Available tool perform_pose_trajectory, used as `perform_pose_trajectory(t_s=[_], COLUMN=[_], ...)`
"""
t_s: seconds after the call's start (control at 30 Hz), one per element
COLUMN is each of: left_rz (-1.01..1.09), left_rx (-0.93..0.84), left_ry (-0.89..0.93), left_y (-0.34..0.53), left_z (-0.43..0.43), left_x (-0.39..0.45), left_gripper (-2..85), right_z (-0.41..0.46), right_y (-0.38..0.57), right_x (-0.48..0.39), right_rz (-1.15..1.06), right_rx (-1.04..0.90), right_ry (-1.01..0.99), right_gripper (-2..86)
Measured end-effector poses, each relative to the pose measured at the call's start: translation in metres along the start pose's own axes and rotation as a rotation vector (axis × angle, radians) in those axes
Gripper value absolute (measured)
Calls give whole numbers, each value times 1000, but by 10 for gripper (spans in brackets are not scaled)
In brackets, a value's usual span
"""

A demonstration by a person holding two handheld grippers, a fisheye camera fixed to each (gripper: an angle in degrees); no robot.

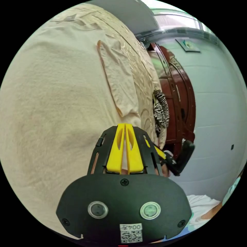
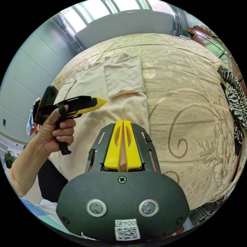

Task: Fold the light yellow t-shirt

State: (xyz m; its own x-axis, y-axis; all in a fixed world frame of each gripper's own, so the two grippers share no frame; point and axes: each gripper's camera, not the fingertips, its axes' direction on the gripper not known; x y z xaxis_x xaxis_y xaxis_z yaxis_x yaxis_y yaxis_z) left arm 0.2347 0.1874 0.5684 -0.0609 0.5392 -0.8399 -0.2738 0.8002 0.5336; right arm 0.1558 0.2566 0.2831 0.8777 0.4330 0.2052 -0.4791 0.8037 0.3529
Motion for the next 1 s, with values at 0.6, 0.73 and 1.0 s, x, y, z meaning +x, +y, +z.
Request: perform_pose_trajectory(t_s=[0.6,0.73,1.0], left_rz=[-19,-41,72], left_rx=[493,361,185], left_ry=[-72,-160,-373], left_y=[380,397,399], left_z=[-379,-358,-297], left_x=[-1,-18,-5], left_gripper=[6,13,108], right_z=[-158,-169,-192], right_y=[270,297,320], right_x=[51,43,19], right_rz=[250,239,240], right_rx=[339,315,327], right_ry=[-346,-321,-299], right_gripper=[-4,-6,-7])
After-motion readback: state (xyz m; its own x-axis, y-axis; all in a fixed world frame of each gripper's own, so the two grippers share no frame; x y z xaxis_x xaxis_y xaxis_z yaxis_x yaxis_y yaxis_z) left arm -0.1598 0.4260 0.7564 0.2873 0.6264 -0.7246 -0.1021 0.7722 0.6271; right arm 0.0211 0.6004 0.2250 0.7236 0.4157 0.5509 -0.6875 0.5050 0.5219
